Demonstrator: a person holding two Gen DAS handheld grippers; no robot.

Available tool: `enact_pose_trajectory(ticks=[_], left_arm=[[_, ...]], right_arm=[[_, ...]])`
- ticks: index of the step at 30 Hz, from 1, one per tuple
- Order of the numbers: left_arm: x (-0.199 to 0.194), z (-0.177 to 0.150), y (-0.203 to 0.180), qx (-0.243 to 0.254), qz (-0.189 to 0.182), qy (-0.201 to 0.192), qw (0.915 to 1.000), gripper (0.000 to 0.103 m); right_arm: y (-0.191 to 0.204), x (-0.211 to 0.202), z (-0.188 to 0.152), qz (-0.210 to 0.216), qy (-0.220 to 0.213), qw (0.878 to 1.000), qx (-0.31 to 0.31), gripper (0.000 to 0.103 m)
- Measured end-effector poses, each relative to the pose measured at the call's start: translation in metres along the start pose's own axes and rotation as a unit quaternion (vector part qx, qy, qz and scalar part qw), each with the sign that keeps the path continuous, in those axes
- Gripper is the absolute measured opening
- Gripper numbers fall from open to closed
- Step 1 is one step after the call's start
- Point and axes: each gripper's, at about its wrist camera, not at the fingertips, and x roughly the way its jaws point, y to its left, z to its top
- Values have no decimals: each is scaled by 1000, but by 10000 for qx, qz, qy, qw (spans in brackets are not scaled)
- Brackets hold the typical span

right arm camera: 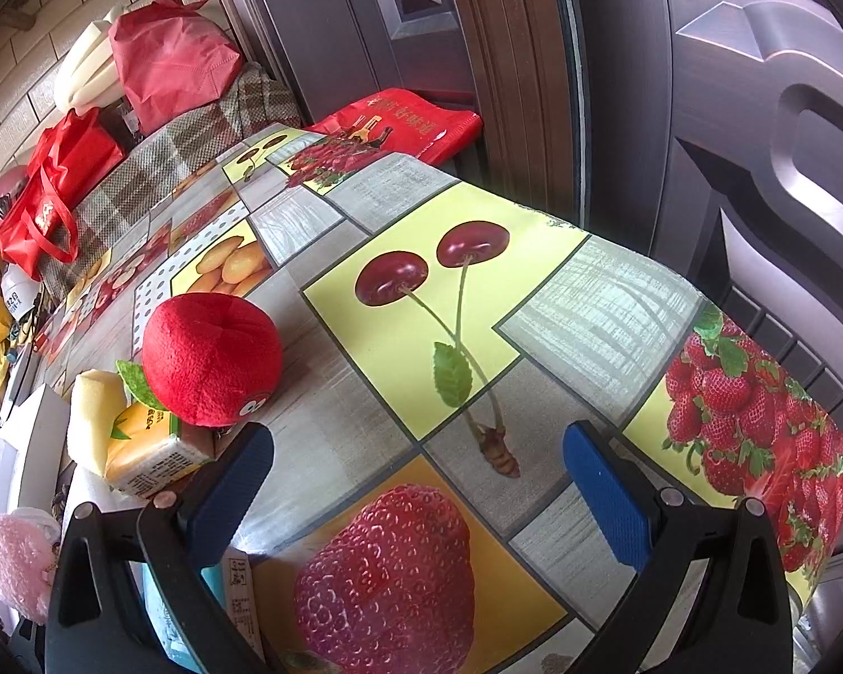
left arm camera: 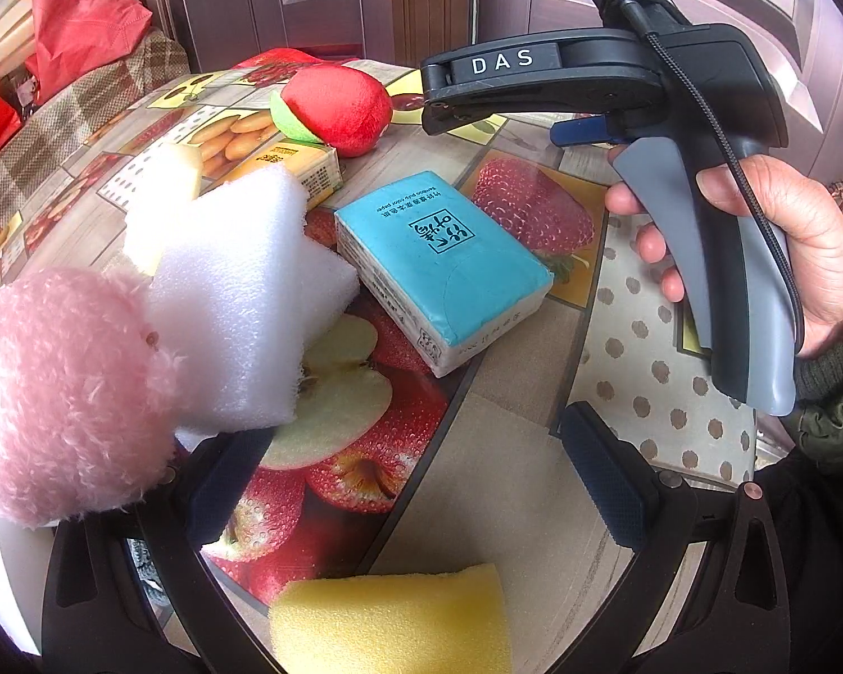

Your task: Organize soft objects

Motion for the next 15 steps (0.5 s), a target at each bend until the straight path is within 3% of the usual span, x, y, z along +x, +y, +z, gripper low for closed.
enact_pose_trajectory(ticks=[15], left_arm=[[0, 0, 1, -3, -3, 1, 10000, 102]], right_arm=[[-2, 1, 0, 37, -1, 10000, -1, 103]])
